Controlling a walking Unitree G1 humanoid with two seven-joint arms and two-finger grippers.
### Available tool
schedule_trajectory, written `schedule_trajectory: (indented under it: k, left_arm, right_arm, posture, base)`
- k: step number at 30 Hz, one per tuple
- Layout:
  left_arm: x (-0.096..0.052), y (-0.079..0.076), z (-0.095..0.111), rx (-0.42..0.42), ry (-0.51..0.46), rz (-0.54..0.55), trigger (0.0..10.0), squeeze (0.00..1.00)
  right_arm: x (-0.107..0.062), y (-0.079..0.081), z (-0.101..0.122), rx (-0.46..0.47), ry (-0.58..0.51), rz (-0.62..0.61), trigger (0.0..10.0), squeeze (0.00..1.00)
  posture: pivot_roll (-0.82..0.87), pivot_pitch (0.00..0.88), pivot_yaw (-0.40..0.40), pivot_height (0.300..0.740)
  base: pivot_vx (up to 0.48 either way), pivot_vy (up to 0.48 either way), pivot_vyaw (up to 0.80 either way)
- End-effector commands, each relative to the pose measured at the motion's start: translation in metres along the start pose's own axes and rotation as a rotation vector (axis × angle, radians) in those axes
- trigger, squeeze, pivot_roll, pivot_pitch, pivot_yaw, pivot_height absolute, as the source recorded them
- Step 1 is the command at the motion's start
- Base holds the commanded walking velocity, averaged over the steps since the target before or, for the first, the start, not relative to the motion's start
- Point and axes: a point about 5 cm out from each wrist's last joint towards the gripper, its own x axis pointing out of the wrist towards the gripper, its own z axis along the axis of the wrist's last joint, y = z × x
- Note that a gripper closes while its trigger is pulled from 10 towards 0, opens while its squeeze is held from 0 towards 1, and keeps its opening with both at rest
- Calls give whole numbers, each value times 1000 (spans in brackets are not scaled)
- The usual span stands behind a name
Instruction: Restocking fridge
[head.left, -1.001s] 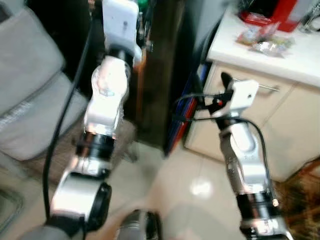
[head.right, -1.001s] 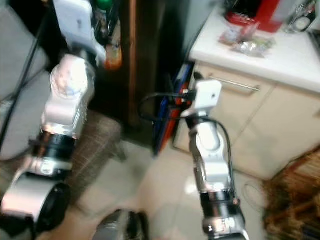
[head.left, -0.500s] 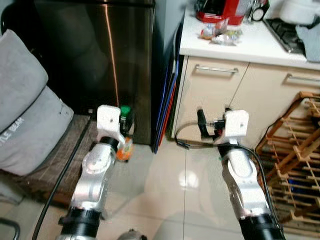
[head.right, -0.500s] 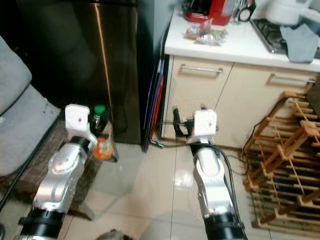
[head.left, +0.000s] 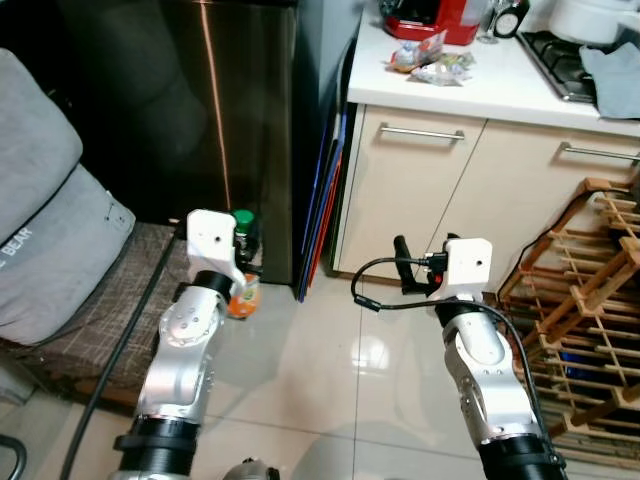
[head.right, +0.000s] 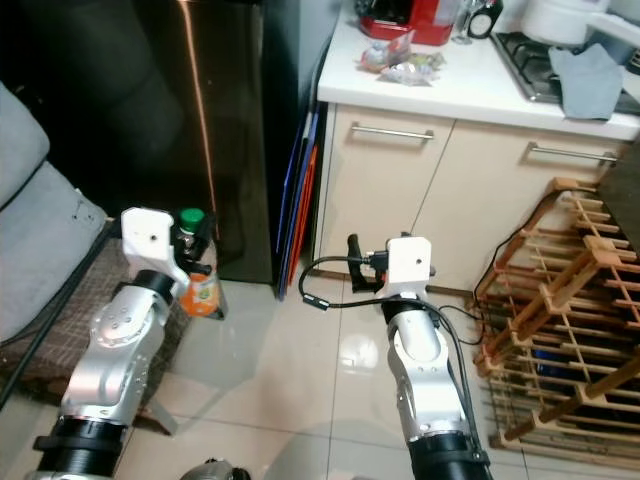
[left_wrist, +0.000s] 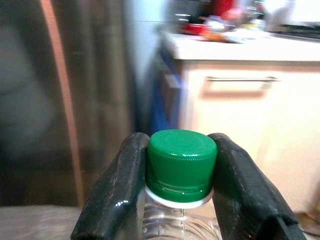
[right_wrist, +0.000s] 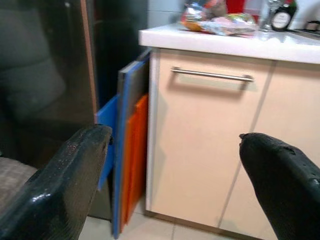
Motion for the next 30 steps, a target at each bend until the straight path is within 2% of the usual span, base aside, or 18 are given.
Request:
schedule_trajectory:
  k: [1,8,13,14,17,21,24,30]
  left_arm:
    - [6,-17,11,2,-57,-85,10000,0]
    - [15,-25,19,-2,-98,-120,10000,0]
    - [18,-29,18,-1,-103,-125,10000,0]
    - [19,-28,15,-20,-89,-116,10000,0]
    - [22,-28,15,-5,-89,-118,10000,0]
    - [32,-26,14,17,-80,-129,10000,0]
    - [38,-30,11,6,-67,-153,10000,0]
    - [41,-35,9,0,-60,-192,10000,0]
  right_arm:
    - [1,-8,-3,17,14,-39,10000,0]
    - [3,-5,-2,16,13,10,10000,0]
    - [4,-12,-6,6,29,16,10000,0]
    - [4,-14,-7,0,33,14,10000,0]
    - [4,-16,-7,-9,34,15,10000,0]
    - [6,-21,-8,-5,36,-5,10000,0]
    - [9,-25,-8,5,31,-33,10000,0]
    - [6,-28,-12,-4,34,-55,10000,0]
  posture:
    - [-66,0,16,740]
    - [-68,0,-8,740]
    - [-69,0,-34,740]
    - [-72,0,-38,740]
    - [-75,0,-42,740]
    - [-88,0,-35,740]
    - [-101,0,-23,740]
    - [-102,0,-13,740]
  base:
    - [0,-480,0]
    - [0,-480,0]
    - [0,-478,-285]
    - [0,0,-688]
    - [0,0,-681]
    - [0,0,-681]
    - [0,0,-683]
    - [0,0,-684]
